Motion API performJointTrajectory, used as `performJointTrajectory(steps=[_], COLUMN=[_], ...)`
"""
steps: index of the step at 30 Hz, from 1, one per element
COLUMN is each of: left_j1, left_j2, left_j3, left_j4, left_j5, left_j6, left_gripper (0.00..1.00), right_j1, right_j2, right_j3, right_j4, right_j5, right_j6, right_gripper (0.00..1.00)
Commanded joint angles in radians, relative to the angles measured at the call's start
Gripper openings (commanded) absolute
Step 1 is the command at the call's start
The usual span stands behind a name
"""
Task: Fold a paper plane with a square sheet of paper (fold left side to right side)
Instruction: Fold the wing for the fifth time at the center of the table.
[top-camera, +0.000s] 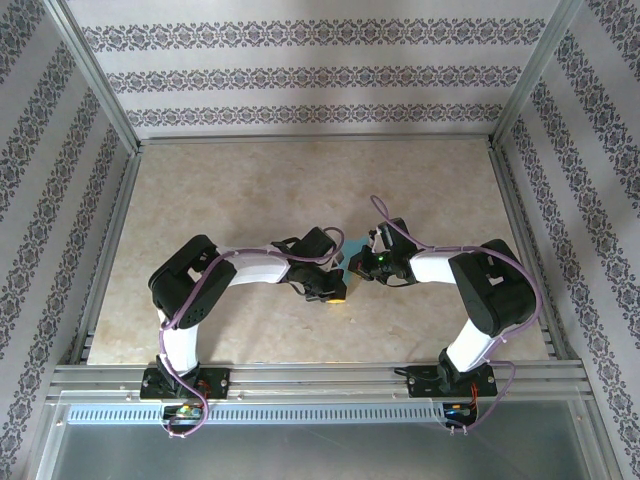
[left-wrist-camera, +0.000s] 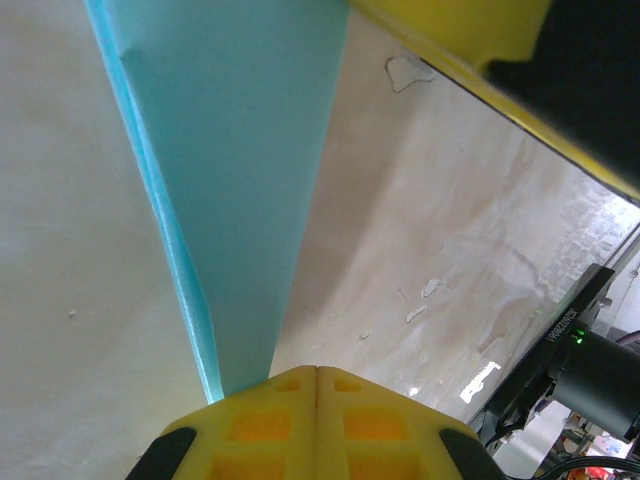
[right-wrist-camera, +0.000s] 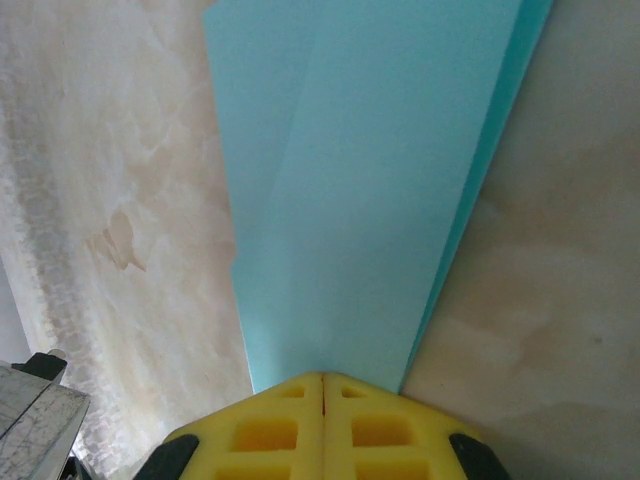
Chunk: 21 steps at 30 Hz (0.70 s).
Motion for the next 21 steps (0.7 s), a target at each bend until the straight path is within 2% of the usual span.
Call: performJointTrajectory(steps=[1, 21], left_j1=[0.015, 0.015], left_j2=[0.014, 0.016], left_j3=[-0.018, -0.074], left_j4=[0.029, 0.079], left_j5=[0.006, 0.010], left_j6=[-0.015, -0.042], left_gripper=[0.00, 0.00], right_j1=[0.010, 0.010], right_j2=[0.056, 0.057], right_j3=[-0.022, -0.013], right_j4=[-0.132, -0.164], right_j5=[0.112, 0.126], right_j6=[-0.029, -0.044], right_gripper=[0.00, 0.00])
